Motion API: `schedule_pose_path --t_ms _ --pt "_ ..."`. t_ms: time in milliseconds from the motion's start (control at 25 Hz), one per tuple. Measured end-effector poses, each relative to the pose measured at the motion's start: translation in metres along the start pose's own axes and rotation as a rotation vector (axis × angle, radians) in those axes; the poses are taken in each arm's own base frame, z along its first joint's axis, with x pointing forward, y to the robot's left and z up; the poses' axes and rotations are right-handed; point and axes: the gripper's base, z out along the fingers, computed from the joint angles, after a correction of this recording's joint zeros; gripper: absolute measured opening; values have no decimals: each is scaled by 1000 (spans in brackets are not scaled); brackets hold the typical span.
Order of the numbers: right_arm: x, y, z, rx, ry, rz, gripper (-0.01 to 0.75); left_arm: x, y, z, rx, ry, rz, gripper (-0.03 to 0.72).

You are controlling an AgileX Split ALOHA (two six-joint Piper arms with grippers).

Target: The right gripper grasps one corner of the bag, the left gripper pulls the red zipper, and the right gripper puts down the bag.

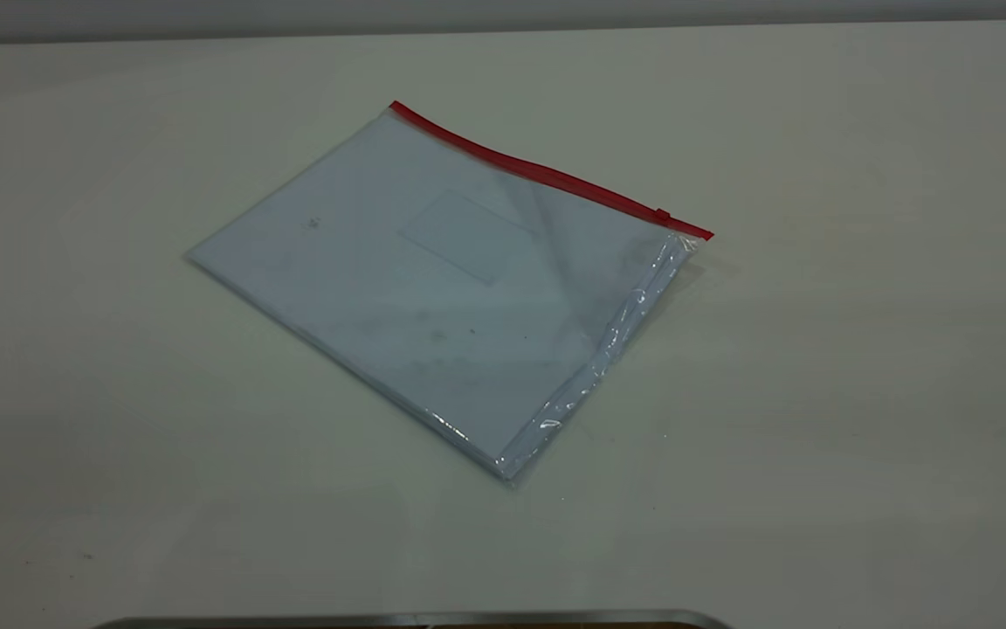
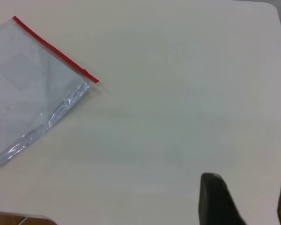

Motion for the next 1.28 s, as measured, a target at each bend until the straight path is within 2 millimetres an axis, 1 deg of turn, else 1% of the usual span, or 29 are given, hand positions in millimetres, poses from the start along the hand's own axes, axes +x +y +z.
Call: schedule_pose_path --t_ms 360,480,600,720,800,840,880,1000,1120,1200,1280 --pt "0 0 0 0 -1 0 360 -1 -2 0 18 -6 -5 356" --pt "0 0 0 0 -1 0 360 -2 -5 0 60 -24 -20 356" --pt "0 2 0 -19 -1 13 360 -8 -6 -1 63 -84 -55 356" --pt "-8 8 7 -94 32 48 386 -22 -1 -1 49 -126 -125 356" --pt "-19 10 20 -118 78 55 413 -35 4 2 53 -100 -170 356" --pt "-25 10 27 -123 93 49 432 -44 8 8 57 -65 -186 356" --pt "-30 9 36 -122 127 46 446 -51 11 12 59 -42 -196 356" --pt "-46 8 69 -126 220 35 490 -82 25 30 59 15 -199 374" --pt "-55 8 106 -151 307 42 513 -109 40 55 62 82 -178 422" --pt "-59 9 131 -178 329 47 520 -125 49 78 75 124 -169 456" --pt "-61 11 155 -206 334 50 521 -137 55 100 106 154 -185 473"
